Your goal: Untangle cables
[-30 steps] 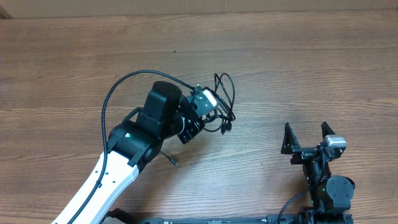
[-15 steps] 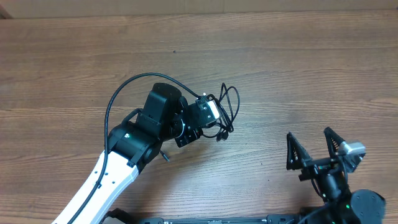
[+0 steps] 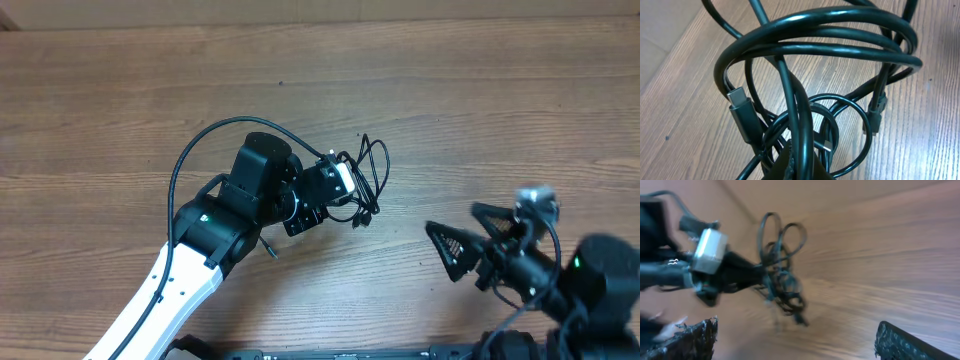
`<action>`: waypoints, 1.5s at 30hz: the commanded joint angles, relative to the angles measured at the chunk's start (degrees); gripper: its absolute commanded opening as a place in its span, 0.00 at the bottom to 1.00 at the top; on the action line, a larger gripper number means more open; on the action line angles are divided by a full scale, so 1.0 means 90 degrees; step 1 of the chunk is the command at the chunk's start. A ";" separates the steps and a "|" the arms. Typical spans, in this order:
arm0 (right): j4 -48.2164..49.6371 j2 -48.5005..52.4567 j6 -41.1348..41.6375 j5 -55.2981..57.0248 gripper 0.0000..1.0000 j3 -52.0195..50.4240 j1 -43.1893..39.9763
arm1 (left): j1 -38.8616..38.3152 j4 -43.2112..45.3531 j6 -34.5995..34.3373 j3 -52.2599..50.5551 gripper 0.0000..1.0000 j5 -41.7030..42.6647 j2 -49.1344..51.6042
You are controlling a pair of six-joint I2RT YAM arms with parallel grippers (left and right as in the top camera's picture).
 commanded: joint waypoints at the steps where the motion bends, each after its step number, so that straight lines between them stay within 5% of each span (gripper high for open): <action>1: 0.0452 0.0556 0.0027 -0.1819 1.00 0.0163 -0.0046 | -0.0002 0.0027 -0.0034 0.0172 0.04 0.0211 -0.0121; 8: 0.1188 0.1462 0.0719 -0.2460 1.00 0.0163 -0.0046 | -0.0002 -0.0010 -0.0053 0.0172 0.04 0.0595 -0.0121; 14: 0.1319 0.2135 0.0721 -0.2990 0.82 0.0160 -0.0046 | -0.0002 -0.0010 -0.0100 0.0172 0.04 0.0665 -0.0119; 24: 0.1719 0.2623 0.0690 -0.2970 0.79 0.0160 0.0364 | -0.0002 0.0063 -0.0291 0.0172 0.04 0.1251 -0.0024; 39: 0.2154 0.3298 0.0692 -0.2875 0.47 0.0160 0.0593 | -0.0007 0.0087 -0.0386 0.0172 0.04 0.1540 0.0010; 45: 0.2176 0.3310 0.0670 -0.2875 0.45 0.0160 0.0593 | -0.0010 0.0090 -0.0435 0.0172 0.04 0.1547 0.0012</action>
